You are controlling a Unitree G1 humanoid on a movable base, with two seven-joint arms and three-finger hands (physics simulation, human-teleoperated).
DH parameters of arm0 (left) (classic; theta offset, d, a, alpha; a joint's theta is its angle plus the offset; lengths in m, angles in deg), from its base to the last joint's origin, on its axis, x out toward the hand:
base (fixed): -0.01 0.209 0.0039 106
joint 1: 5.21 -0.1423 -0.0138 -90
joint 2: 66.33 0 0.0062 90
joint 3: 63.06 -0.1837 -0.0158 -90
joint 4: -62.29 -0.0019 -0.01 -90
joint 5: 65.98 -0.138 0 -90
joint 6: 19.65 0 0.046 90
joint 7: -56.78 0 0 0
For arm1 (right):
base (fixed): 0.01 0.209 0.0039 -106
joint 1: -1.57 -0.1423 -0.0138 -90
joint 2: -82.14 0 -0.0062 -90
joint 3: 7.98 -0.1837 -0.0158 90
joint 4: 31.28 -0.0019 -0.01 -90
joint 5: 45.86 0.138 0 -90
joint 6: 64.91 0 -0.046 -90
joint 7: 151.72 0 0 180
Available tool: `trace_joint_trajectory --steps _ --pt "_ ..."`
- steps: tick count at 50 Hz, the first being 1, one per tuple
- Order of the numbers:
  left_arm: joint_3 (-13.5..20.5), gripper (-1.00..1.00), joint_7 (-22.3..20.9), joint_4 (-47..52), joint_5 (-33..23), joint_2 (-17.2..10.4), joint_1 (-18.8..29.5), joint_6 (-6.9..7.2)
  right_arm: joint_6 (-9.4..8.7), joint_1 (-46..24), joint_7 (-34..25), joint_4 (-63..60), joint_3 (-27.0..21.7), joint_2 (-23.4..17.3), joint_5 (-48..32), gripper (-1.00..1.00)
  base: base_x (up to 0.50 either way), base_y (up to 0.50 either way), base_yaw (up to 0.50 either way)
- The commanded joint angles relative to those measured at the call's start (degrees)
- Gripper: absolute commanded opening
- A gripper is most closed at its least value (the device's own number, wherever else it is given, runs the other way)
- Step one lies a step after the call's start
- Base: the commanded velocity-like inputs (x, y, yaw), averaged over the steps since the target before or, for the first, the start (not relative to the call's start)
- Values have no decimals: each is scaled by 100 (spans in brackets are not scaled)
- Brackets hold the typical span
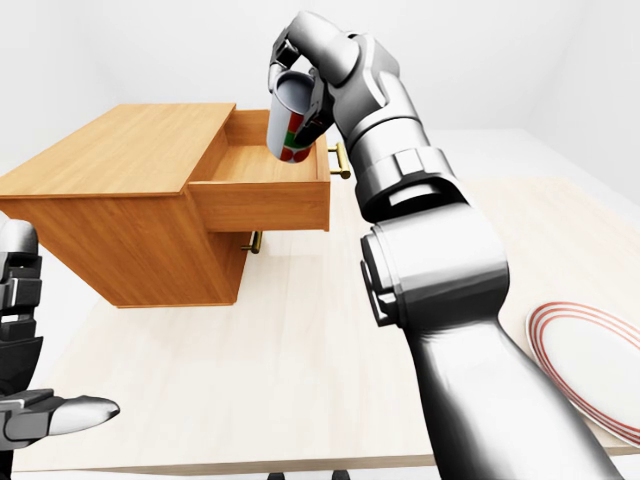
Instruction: Put the ketchup in the top drawer of the cabinet.
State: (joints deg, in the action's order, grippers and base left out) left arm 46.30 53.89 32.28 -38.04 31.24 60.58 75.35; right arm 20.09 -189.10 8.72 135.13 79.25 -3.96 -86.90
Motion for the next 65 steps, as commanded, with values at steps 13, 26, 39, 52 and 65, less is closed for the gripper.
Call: trace_joint_trajectory --steps 13,26,39,52,65 --pt "19 100 57 0 65 -55 -2 0 0 197 78 -33 -36 130 138 -100 0 0 0" --pt "11 100 110 0 103 -112 -16 0 0 306 77 -38 -31 150 153 -100 0 0 0" --pt "38 100 111 0 132 -117 -18 0 0 440 115 -41 -43 171 249 -100 0 0 0" --pt "-9 100 75 0 46 -62 -3 0 0 530 89 -41 -18 201 235 -100 0 0 0" --pt "-40 100 63 0 29 -59 -50 0 0 556 63 -52 -9 188 239 100 0 0 0"
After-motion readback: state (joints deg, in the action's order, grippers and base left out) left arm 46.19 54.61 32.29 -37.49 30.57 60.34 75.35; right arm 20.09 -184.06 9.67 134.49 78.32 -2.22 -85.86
